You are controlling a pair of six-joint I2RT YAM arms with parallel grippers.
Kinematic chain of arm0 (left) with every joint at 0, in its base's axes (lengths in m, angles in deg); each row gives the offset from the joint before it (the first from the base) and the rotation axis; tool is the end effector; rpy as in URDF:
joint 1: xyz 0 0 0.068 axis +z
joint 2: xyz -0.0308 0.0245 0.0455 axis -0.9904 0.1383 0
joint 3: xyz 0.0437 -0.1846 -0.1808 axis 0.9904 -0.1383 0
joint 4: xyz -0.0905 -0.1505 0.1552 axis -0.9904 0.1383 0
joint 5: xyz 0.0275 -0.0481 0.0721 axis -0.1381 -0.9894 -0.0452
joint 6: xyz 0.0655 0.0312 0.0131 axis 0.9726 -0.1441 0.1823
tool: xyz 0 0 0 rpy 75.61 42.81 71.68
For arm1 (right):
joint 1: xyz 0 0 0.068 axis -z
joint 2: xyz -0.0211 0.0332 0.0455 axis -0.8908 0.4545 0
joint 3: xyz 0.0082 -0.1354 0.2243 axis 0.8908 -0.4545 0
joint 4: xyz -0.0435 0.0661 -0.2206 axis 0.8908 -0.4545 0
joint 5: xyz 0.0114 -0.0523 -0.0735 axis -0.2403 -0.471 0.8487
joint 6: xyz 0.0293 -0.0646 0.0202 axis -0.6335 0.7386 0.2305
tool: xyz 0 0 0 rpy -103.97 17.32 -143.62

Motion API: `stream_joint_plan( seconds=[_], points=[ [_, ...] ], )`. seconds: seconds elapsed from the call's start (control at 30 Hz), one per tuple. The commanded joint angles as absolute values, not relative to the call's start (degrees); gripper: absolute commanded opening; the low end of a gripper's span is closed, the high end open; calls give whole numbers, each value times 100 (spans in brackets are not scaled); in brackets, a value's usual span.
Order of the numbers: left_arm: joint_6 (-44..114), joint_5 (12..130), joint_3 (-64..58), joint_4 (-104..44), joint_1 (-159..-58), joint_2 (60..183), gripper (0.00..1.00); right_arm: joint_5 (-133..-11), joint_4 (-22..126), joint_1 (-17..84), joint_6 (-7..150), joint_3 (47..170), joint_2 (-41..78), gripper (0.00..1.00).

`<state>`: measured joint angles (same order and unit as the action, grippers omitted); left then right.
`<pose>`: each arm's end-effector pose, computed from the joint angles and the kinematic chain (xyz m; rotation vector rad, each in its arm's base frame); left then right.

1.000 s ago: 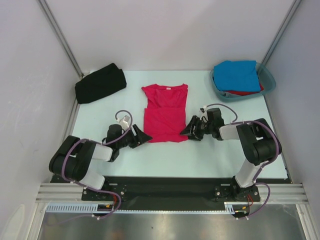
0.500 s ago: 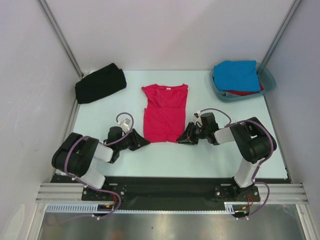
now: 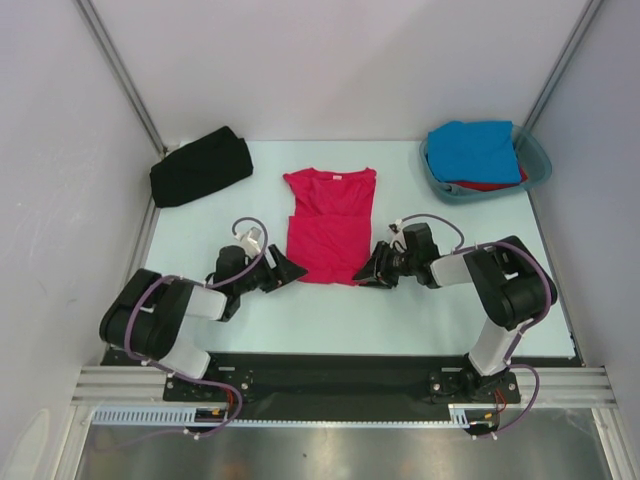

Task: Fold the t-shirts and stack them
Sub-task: Fold the tshirt

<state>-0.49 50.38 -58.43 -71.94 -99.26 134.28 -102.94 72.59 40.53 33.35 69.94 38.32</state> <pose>0.2301 -0.1026 0.1190 -0.2317 2.2108 -1.1808 0.2665 0.1517 0.1100 0.1262 2.5365 1.3296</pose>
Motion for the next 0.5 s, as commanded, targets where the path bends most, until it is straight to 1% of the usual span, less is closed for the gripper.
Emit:
stream_joint_plan(
  seconds=[0.0, 0.07, 0.13, 0.23, 0.37, 0.47],
  points=[
    [601, 6250, -5906, -5153, -9893, 13029, 84, -9922, 6755, 4117, 3661, 7061, 3772, 41],
    [803, 6637, -5836, -4467, -9893, 12565, 86, -9914, 6711, 4135, 3696, 7096, 3763, 41],
    [909, 6884, -5766, -4113, -9893, 12299, 88, -9887, 6676, 4126, 3696, 7123, 3746, 41],
    [822, 6911, -5774, -3856, -9901, 11991, 90, -9887, 6614, 4135, 3723, 7158, 3719, 41],
    [839, 6964, -5687, -4048, -9901, 12350, 91, -9887, 6579, 4135, 3731, 7175, 3684, 41],
    [716, 6500, -5598, -4574, -9901, 12912, 89, -9887, 6570, 4143, 3758, 7193, 3693, 41]
  ],
)
